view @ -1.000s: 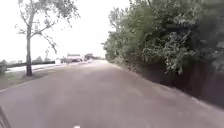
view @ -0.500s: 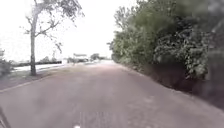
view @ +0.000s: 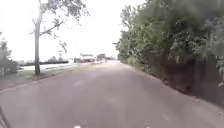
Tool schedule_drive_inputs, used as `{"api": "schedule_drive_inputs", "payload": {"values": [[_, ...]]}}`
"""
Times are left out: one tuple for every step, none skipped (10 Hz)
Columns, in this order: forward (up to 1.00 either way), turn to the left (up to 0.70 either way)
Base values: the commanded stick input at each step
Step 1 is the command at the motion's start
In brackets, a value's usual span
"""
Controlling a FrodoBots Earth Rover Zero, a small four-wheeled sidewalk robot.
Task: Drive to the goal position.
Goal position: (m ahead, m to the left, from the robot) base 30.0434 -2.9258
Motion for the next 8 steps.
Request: {"api": "schedule_drive_inputs", "payload": {"values": [[1.0,-0.1],[1.0,-0.09],[1.0,-0.08],[1.0,-0.07],[1.0,-0.06],[1.0,-0.06],[1.0,-0.06],[1.0,-0.06]]}}
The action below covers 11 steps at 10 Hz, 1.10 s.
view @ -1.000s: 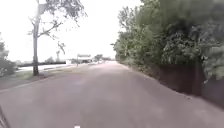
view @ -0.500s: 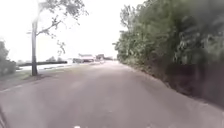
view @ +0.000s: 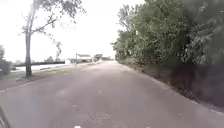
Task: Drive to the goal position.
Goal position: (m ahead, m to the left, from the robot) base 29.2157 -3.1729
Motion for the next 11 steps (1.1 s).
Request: {"api": "schedule_drive_inputs", "payload": {"values": [[1.0,-0.06],[1.0,-0.06],[1.0,-0.06],[1.0,-0.06],[1.0,-0.06],[1.0,-0.06],[1.0,-0.06],[1.0,-0.06],[1.0,-0.06],[1.0,-0.06],[1.0,-0.06]]}}
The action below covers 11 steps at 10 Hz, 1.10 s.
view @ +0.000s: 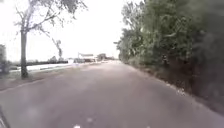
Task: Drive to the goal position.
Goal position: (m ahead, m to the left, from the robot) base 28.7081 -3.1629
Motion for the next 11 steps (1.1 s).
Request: {"api": "schedule_drive_inputs", "payload": {"values": [[1.0,-0.07],[1.0,-0.07],[1.0,-0.08],[1.0,-0.08],[1.0,-0.08],[1.0,-0.08],[1.0,-0.08],[1.0,-0.08],[1.0,-0.08],[1.0,-0.08],[1.0,-0.08]]}}
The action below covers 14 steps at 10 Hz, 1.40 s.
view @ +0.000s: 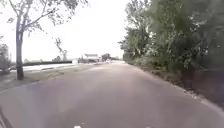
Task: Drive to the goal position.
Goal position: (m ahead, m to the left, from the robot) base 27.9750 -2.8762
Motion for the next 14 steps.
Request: {"api": "schedule_drive_inputs", "payload": {"values": [[1.0,-0.08],[1.0,-0.08],[1.0,-0.08],[1.0,-0.08],[1.0,-0.08],[1.0,-0.08],[1.0,-0.08],[1.0,-0.08],[1.0,-0.08],[1.0,-0.08],[1.0,-0.08],[1.0,-0.08],[1.0,-0.08],[1.0,-0.08]]}}
